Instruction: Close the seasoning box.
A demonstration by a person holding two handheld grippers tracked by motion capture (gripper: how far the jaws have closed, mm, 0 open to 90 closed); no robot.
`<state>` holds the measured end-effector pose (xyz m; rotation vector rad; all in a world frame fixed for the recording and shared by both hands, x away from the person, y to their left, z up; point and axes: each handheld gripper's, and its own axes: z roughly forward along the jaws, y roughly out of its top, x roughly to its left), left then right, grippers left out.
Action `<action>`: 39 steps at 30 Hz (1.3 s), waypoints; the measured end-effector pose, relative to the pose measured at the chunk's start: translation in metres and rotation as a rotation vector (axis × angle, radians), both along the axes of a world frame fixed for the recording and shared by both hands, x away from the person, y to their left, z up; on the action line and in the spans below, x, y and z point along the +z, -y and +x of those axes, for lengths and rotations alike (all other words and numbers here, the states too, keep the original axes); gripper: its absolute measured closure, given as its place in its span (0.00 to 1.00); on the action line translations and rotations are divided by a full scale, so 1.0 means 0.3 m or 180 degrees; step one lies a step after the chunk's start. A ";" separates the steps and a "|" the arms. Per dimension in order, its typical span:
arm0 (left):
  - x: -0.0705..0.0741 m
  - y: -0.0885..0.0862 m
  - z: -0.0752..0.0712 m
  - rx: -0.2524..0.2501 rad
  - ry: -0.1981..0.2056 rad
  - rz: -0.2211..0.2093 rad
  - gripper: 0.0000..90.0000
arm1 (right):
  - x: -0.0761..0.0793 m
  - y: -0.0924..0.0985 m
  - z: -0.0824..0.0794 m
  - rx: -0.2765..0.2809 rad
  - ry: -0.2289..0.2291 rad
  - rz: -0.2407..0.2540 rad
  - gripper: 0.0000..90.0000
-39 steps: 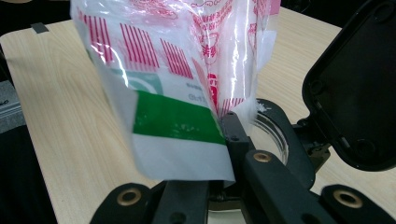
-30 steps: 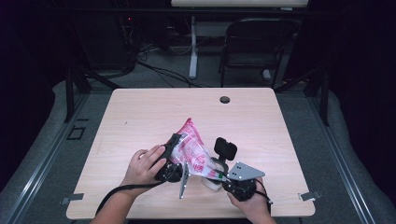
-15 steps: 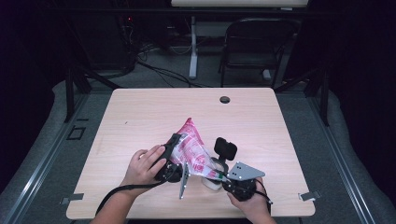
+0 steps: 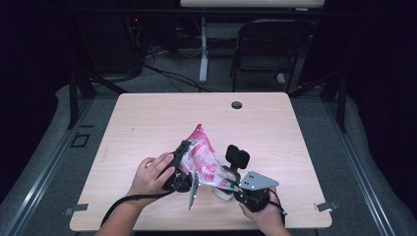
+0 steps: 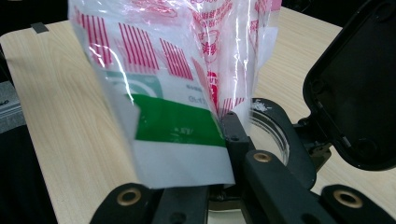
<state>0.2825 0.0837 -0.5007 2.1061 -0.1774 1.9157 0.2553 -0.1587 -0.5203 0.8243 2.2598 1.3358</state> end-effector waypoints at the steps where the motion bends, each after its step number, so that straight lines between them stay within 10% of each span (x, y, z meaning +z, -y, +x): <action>1: 0.000 0.000 0.000 -0.0001 0.0001 -0.0001 0.70 | 0.000 0.000 0.000 0.0000 -0.0001 0.0001 1.00; 39: 0.005 -0.002 -0.002 -0.0026 0.0026 -0.0017 0.70 | 0.000 -0.001 -0.001 0.0001 -0.0003 -0.0008 1.00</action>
